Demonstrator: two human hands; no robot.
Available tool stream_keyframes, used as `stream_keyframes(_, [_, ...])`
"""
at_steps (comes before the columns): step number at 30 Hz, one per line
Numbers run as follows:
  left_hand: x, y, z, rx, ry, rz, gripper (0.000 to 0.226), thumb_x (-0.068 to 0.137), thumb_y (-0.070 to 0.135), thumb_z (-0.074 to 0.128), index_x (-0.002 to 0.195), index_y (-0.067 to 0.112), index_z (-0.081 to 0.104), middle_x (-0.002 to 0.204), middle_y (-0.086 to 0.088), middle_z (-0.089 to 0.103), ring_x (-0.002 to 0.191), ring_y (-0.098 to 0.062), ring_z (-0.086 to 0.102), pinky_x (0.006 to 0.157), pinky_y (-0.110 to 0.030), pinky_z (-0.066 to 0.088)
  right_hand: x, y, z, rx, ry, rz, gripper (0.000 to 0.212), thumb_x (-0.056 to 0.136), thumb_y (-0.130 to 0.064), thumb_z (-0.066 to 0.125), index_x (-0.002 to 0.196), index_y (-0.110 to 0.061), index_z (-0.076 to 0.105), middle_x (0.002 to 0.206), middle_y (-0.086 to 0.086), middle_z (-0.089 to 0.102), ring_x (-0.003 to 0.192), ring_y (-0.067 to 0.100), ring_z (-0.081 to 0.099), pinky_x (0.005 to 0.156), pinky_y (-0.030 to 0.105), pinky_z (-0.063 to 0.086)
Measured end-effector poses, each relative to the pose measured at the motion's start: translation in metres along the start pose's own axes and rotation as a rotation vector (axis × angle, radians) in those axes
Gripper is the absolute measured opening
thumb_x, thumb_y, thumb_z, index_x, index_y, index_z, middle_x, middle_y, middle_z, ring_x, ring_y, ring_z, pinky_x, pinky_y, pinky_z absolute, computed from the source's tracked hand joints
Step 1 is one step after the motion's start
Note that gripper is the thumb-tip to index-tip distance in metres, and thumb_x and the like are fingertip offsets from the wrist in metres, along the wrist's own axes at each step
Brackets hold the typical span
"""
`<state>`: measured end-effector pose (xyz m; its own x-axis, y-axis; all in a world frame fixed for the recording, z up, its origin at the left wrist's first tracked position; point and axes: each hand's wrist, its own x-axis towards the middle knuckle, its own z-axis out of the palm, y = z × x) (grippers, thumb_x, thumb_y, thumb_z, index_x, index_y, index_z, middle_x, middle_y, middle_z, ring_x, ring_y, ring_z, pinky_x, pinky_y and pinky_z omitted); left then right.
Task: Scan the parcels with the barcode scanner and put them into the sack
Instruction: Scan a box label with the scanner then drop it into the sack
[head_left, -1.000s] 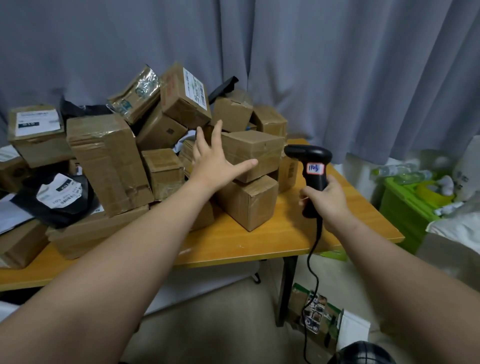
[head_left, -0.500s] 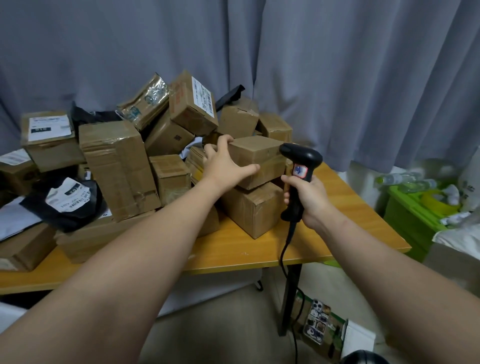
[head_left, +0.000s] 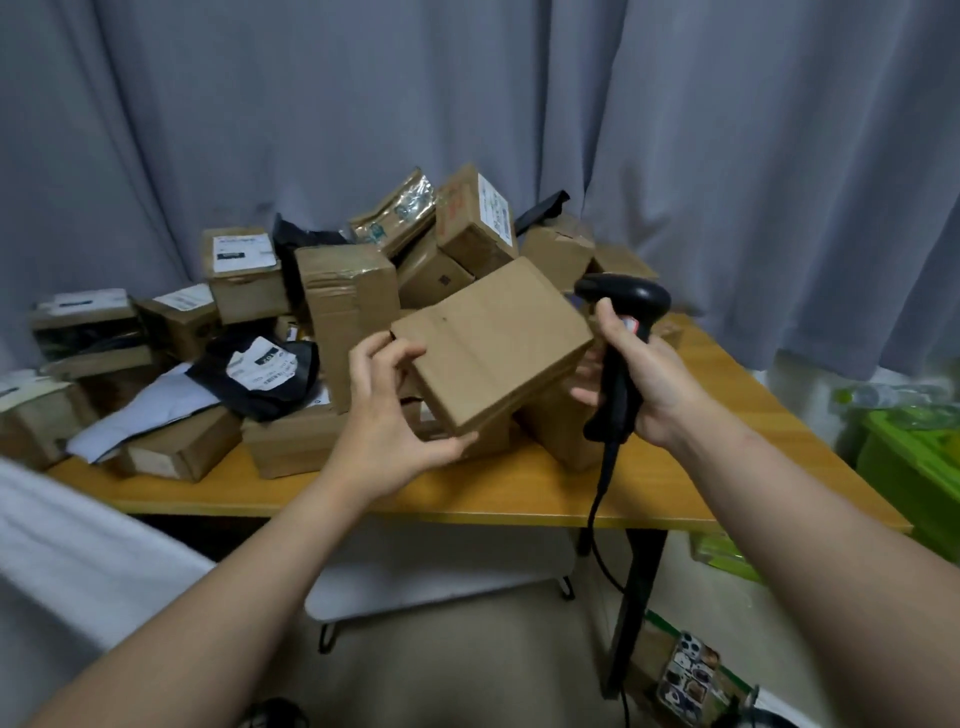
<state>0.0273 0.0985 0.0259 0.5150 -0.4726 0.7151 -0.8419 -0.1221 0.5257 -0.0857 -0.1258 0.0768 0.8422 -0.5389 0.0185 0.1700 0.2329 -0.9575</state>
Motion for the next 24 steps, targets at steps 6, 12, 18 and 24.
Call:
stream_keyframes(6, [-0.027, -0.015, -0.045, 0.059, -0.082, 0.025, 0.091, 0.065, 0.061, 0.072, 0.137, 0.04, 0.021, 0.148, 0.004, 0.009, 0.14, 0.003, 0.019, 0.109, -0.017, 0.033, -0.006, 0.026, 0.043, -0.038, -0.107, 0.027, 0.042, 0.08, -0.034, 0.075, 0.117, -0.02, 0.064, 0.105, 0.001, 0.07, 0.101, 0.019, 0.065, 0.058, 0.025, 0.055])
stream_keyframes(12, [-0.016, -0.001, -0.07, -0.845, -0.068, -0.98, 0.082, 0.077, 0.086, 0.012, 0.145, 0.042, 0.029, 0.14, -0.005, 0.053, 0.115, -0.035, 0.06, 0.087, -0.052, 0.052, -0.011, 0.051, 0.062, -0.002, -0.312, -0.231, 0.045, 0.067, -0.013, 0.075, 0.111, -0.018, 0.064, 0.103, -0.001, 0.074, 0.103, 0.02, 0.069, 0.085, 0.032, 0.057])
stream_keyframes(18, [-0.018, 0.006, -0.083, -0.873, 0.029, -0.925, 0.037, 0.093, 0.047, 0.048, 0.122, 0.025, 0.053, 0.129, -0.012, 0.058, 0.116, -0.032, 0.058, 0.087, -0.047, 0.055, -0.012, 0.065, 0.058, -0.032, -0.431, -0.125, 0.059, 0.062, -0.019, 0.084, 0.117, -0.016, 0.062, 0.105, -0.003, 0.073, 0.105, 0.02, 0.065, 0.09, 0.035, 0.053])
stream_keyframes(24, [-0.033, -0.003, -0.077, -0.194, -0.09, -0.345, 0.123, 0.059, 0.033, 0.087, 0.132, 0.068, -0.005, 0.15, 0.016, 0.008, 0.141, -0.001, 0.024, 0.114, -0.038, 0.033, -0.022, 0.064, 0.064, 0.382, -0.262, 0.154, 0.084, 0.056, -0.044, 0.082, 0.128, -0.011, 0.056, 0.125, 0.015, 0.065, 0.117, 0.036, 0.061, 0.076, 0.055, 0.057])
